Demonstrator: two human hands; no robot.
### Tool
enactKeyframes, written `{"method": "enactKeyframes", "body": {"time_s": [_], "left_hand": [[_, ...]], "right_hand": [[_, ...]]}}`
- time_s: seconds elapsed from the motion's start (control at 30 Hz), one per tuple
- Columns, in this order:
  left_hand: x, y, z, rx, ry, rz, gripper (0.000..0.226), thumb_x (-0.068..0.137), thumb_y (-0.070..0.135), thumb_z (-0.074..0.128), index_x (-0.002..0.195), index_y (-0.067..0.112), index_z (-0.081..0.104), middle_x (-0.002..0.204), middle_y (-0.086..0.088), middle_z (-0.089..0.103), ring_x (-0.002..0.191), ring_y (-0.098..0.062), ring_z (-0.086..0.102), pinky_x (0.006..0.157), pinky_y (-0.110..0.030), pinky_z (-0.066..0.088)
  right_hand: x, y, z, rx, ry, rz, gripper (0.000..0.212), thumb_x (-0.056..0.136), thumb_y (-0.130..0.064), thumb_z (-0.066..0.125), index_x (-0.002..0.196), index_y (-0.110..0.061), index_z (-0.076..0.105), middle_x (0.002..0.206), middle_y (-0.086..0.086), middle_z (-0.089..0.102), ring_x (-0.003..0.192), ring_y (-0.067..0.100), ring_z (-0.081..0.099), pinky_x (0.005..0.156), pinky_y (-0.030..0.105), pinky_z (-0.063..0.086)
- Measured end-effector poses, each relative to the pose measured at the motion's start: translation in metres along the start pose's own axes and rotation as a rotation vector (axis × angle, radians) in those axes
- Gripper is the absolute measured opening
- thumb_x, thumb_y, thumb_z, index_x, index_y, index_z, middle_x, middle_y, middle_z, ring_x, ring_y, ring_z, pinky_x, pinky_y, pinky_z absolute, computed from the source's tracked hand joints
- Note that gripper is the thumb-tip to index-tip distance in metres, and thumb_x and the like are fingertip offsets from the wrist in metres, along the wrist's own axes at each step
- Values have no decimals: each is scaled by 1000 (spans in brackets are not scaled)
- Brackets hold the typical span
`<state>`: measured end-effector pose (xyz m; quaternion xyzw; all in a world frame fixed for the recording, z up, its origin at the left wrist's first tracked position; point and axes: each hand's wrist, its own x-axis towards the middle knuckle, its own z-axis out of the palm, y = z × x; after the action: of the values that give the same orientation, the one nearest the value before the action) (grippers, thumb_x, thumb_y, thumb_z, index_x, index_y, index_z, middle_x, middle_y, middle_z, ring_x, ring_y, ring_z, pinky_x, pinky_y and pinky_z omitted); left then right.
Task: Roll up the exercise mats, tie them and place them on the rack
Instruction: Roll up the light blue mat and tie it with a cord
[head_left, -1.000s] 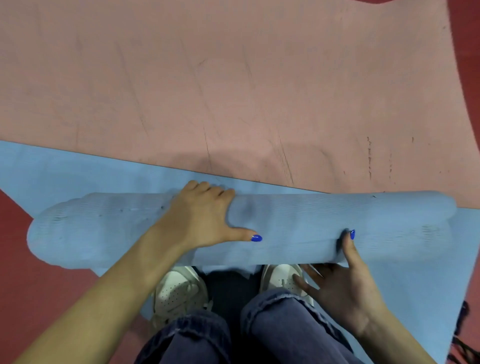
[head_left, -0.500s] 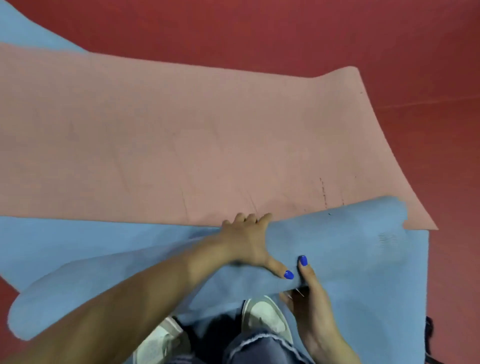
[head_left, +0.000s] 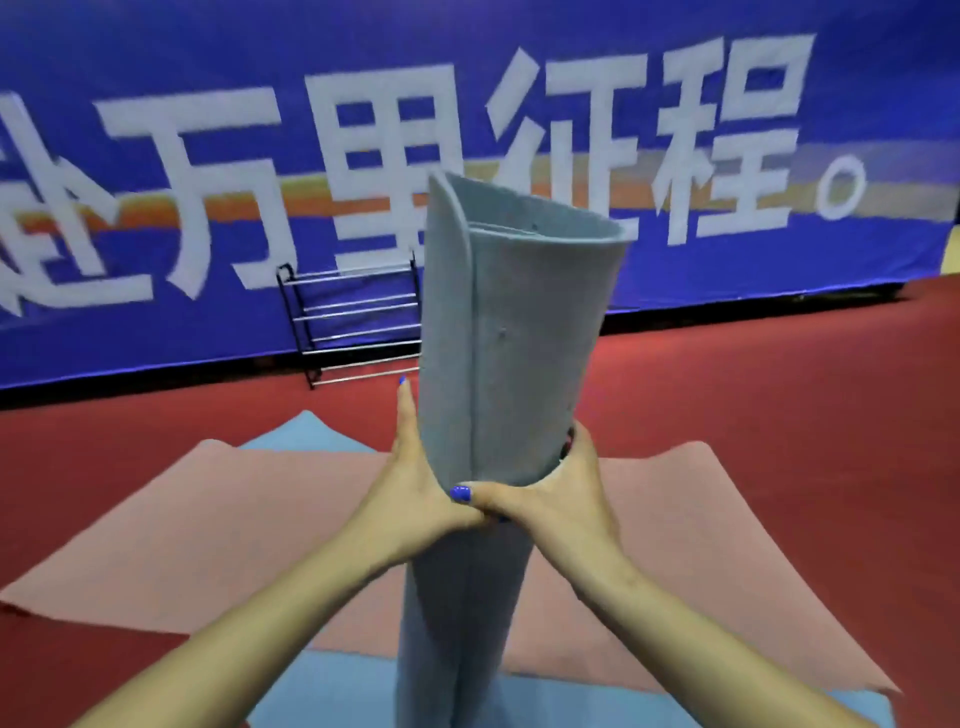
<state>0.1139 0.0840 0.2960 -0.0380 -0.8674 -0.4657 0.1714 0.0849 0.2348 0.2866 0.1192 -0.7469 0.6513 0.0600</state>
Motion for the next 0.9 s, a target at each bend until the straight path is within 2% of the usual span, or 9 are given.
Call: {"method": "enactKeyframes", "body": {"time_s": [0.07,0.17,0.27,0.33,0.47,0.57,0.67,0.8,0.9], "left_hand": [[-16,38,-23,-11,140,53,144,41,39,86,146,36,-12,122,29,48,111,8,54,96,-28,48],[-38,75,-50,-14,250,107,124,40,48,82,143,40,12,112,39,52,106,10,55,86,-19,49],[-52,80,-64,-62,264,95,116,41,51,85,139,44,22,110,49,48,106,18,52,78,-6,45],[-61,66,-62,-135,256,58,116,38,50,87,133,55,20,110,49,49,106,17,53,79,-6,46],[-74,4,-12,-162,62,-15,120,44,34,93,133,57,16,120,41,49,114,10,52,88,-14,48],[-70,-27,29,-172,-26,-57,116,51,30,92,136,54,16,130,31,47,116,9,52,94,-25,50],[-62,-42,36,-208,-5,-123,112,55,29,90,139,51,18,122,41,46,115,8,51,95,-29,50],[-56,-49,40,-261,125,-165,121,44,40,91,138,48,16,119,41,45,113,9,51,94,-31,51],[-51,-43,43,-304,286,-195,141,36,49,91,148,41,4,134,28,43,121,4,49,100,-34,48]], "right_hand": [[-17,-52,-6,-163,-2,-94,119,32,-62,84,135,-35,32,132,-15,46,121,11,49,95,39,46],[-40,-106,-17,-260,-68,-204,104,50,-73,73,137,-33,32,136,-15,43,124,12,45,97,38,40],[-37,-136,-32,-139,-292,-147,102,45,-87,63,121,-22,43,127,-6,51,107,8,52,87,30,45],[-20,-142,-47,-55,-416,-119,100,48,-79,71,124,-21,43,128,-1,50,106,5,51,77,20,40],[9,-83,-50,214,-535,-142,116,41,-55,88,140,-36,31,137,0,51,125,16,51,98,35,45],[2,-16,-34,317,-462,-31,113,29,-47,93,129,-23,45,118,2,66,100,11,67,75,25,54],[9,4,-27,352,-328,-34,90,35,-38,84,118,-24,52,104,-7,69,88,3,68,65,16,52],[24,2,-13,257,-391,-62,100,34,-43,86,125,-27,44,124,-3,57,105,6,62,75,20,53],[27,0,-3,224,-392,-73,100,31,-45,86,120,-26,43,126,-2,53,106,4,59,76,20,54]]}}
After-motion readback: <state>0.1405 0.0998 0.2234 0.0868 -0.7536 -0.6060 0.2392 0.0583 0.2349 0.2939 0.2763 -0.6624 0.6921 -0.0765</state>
